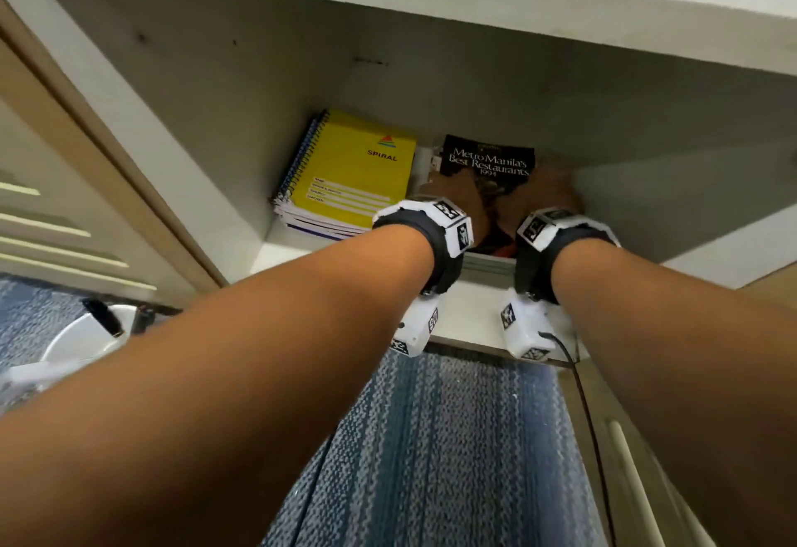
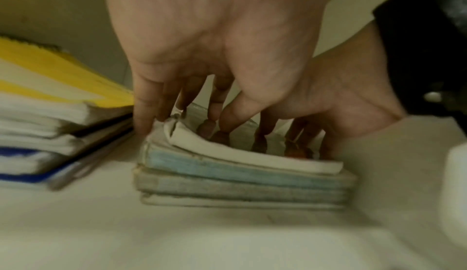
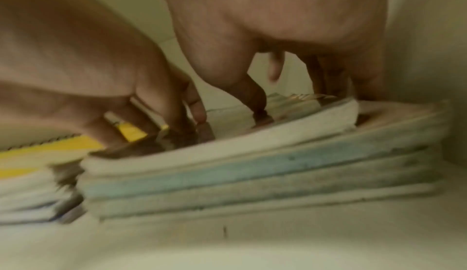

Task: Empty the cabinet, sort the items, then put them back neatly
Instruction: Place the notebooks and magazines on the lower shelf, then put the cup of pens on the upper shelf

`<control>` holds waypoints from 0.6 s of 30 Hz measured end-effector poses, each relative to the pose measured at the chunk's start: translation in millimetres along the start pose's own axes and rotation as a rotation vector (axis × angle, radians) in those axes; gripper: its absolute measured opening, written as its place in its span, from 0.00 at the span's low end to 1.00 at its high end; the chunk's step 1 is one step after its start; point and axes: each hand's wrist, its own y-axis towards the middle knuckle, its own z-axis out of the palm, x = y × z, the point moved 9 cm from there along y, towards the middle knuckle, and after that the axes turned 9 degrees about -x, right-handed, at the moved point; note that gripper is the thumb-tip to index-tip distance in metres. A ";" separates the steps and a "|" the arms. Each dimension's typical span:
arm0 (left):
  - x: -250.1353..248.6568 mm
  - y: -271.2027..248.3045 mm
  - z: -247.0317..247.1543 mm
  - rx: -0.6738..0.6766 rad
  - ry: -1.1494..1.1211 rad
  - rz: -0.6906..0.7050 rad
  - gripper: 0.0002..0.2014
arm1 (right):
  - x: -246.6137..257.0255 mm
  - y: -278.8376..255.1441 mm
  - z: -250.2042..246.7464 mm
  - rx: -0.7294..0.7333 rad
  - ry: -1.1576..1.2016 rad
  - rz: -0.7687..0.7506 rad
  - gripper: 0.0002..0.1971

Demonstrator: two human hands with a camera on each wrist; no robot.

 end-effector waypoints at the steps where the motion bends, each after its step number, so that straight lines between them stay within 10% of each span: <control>1: -3.0 -9.6 0.1 0.029 0.059 0.021 0.29 | 4.6 -0.4 5.1 -0.052 -0.141 -0.072 0.33; 5: -8.1 -60.7 2.6 0.208 0.127 0.146 0.26 | 17.0 -20.5 9.5 0.039 -0.416 -0.175 0.42; 7: -8.4 -90.8 -19.1 0.087 0.050 0.161 0.18 | 26.6 -38.0 2.4 0.151 -0.483 -0.203 0.46; 11: -1.4 -159.8 -55.8 -0.036 -0.009 0.279 0.15 | 59.4 -82.1 -2.7 0.420 -0.516 -0.350 0.28; 18: 91.5 -253.7 -103.9 0.041 -0.011 0.192 0.09 | 150.7 -186.6 -40.7 0.400 -0.680 -0.651 0.17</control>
